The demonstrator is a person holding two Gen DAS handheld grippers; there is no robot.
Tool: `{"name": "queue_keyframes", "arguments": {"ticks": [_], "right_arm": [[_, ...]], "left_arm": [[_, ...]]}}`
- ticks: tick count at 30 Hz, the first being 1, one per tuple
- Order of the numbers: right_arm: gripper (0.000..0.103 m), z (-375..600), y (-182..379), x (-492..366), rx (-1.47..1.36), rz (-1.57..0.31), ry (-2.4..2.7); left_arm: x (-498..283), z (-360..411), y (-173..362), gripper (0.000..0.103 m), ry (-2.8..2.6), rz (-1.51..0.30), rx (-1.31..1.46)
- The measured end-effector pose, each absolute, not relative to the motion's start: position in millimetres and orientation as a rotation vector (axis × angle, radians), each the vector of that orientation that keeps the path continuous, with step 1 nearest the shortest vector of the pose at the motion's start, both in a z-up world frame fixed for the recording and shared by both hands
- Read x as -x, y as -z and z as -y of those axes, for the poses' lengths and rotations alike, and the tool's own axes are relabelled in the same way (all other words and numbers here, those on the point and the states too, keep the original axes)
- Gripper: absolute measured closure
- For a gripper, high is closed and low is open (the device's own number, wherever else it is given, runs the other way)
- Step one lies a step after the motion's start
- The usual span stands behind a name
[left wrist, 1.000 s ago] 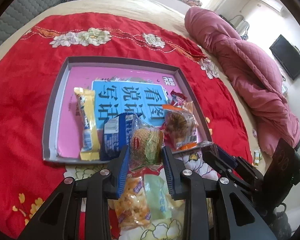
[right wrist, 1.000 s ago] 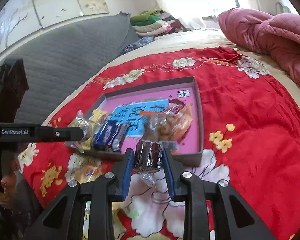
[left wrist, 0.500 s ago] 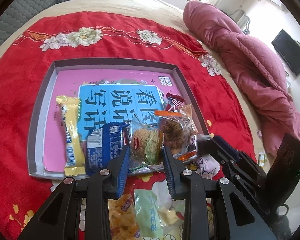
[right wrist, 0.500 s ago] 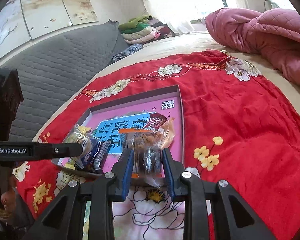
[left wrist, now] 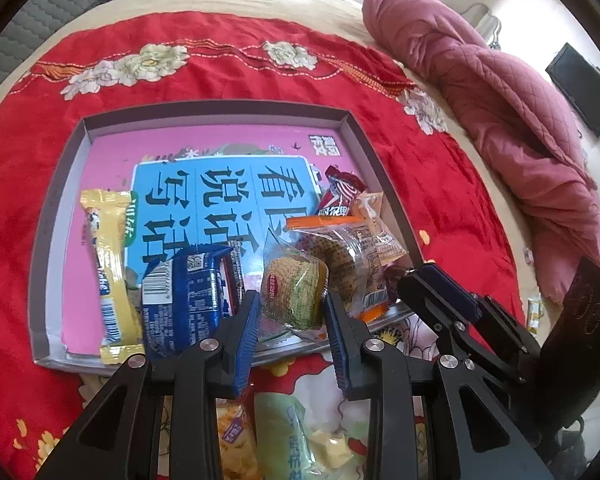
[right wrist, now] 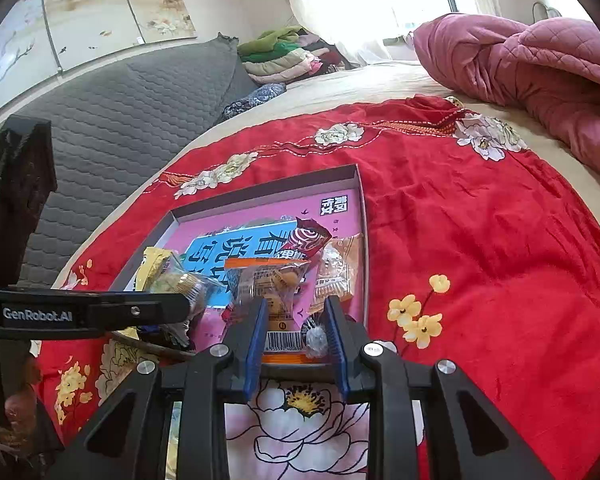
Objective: Organize snacks
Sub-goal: 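Carry the cookie bag into the tray with the left gripper while the right carries the brown cake, then open both grippers to drop the cookie bag and brown cake in the tray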
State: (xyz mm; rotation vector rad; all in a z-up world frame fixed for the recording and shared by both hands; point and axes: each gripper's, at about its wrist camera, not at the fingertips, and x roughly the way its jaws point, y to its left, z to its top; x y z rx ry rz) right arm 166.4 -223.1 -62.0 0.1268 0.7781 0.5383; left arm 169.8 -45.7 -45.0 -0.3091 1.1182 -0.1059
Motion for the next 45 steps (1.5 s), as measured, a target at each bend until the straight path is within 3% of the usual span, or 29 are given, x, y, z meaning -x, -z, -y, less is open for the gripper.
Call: {"name": "queue_keyframes", "arguments": {"ticks": [13,30,33,38,45], "right_arm": [[0.074,227,63,-166,-0.146,-0.779,-0.535],[0.074,228,61,-165,-0.145,-0.779,-0.538],[0.07,227,55,-158,-0.12,-0.765,-0.552],[0.055,220,48,-138,-0.097,-0.788,-0.634],[0.053,203,51,-116,-0.022,-0.867,-0.722]], "left_arm": [[-175,50,53,0.068,0.098,-1.138,0.296],[-168,44,42,0.053,0.09,-1.12,0.29],[-161,37,34,0.052,0.09,-1.107,0.302],[-144,23,27,0.049,0.096,-1.117,0.331],[-119,8,35,0.049,0.088,-1.163,0.35]]}}
